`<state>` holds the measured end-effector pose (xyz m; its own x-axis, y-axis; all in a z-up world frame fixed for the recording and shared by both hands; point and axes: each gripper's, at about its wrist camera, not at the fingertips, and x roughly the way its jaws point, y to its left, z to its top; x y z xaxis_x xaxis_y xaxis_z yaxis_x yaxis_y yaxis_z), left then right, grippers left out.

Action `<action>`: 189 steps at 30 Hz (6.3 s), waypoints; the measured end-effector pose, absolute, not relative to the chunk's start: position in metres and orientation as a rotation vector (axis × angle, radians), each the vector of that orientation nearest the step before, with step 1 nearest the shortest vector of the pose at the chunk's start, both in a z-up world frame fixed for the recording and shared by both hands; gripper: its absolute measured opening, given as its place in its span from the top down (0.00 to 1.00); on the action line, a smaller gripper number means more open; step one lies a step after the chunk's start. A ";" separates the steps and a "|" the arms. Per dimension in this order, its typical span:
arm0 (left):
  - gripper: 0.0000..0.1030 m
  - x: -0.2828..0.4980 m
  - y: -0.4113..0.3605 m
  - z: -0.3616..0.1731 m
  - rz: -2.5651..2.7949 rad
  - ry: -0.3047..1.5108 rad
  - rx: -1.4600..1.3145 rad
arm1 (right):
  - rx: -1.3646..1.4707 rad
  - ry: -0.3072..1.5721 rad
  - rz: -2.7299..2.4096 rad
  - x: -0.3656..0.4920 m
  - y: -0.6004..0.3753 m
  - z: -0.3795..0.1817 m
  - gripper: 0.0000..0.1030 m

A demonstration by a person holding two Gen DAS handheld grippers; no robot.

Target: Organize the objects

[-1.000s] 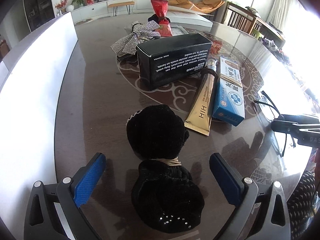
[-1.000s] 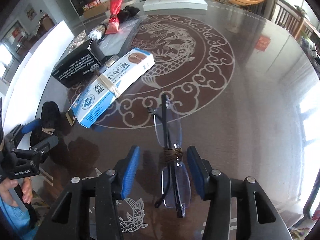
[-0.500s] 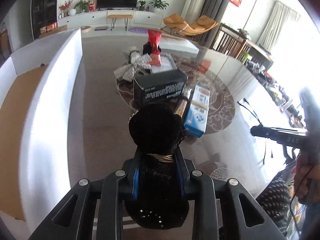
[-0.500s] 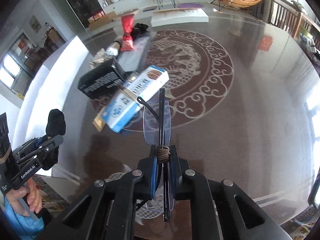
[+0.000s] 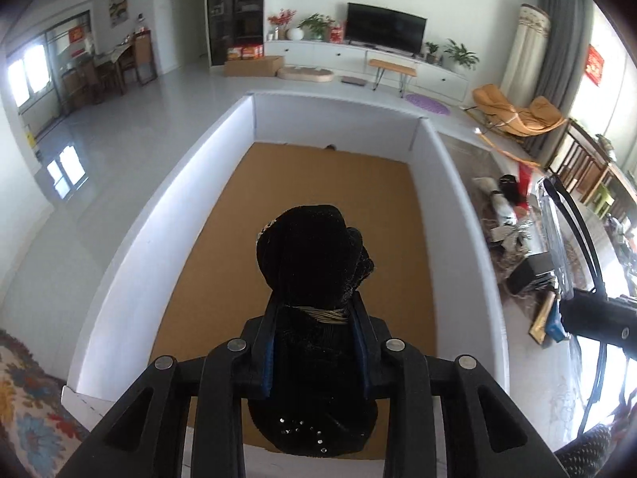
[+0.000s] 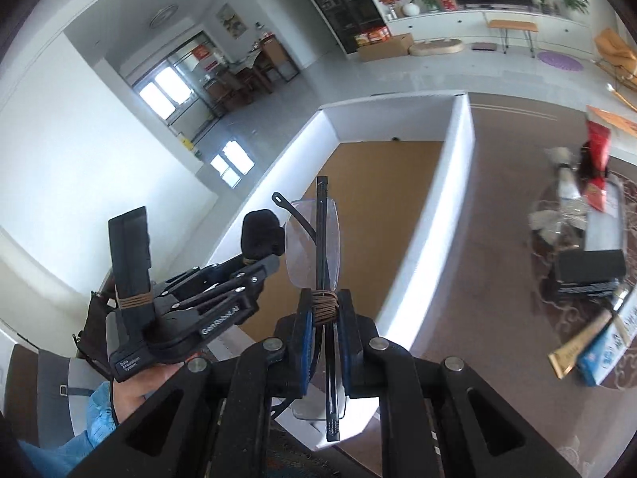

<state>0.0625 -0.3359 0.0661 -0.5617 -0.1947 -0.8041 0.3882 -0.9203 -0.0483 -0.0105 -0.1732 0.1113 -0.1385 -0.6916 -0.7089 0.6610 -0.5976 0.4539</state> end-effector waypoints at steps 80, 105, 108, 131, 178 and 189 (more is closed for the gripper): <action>0.00 -0.032 -0.035 -0.058 -2.870 -0.079 1.483 | 1.534 -0.128 -2.929 -0.046 0.183 -0.045 0.00; 0.00 -0.032 -0.035 -0.058 -2.870 -0.079 1.483 | 1.534 -0.126 -2.929 -0.046 0.182 -0.045 0.00; 0.00 -0.032 -0.035 -0.057 -2.876 -0.085 1.488 | 1.534 -0.125 -2.928 -0.046 0.182 -0.045 0.00; 0.00 -0.031 -0.036 -0.056 -2.882 -0.092 1.490 | 1.448 -0.181 -2.652 -0.101 0.109 -0.013 0.00; 0.13 -0.108 0.024 -0.052 -2.916 -0.187 1.598 | 1.360 -0.330 -2.801 -0.047 0.205 -0.024 0.14; 0.76 -0.045 0.007 -0.041 -2.916 -0.112 1.549 | 1.359 -0.356 -2.801 -0.046 0.208 -0.024 0.14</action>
<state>-0.0446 0.0067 -0.0412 -0.5500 0.1112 -0.8277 -0.1745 -0.9845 -0.0163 -0.0462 0.2080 -0.0243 -0.6239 -0.1053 -0.7744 -0.0915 -0.9742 0.2062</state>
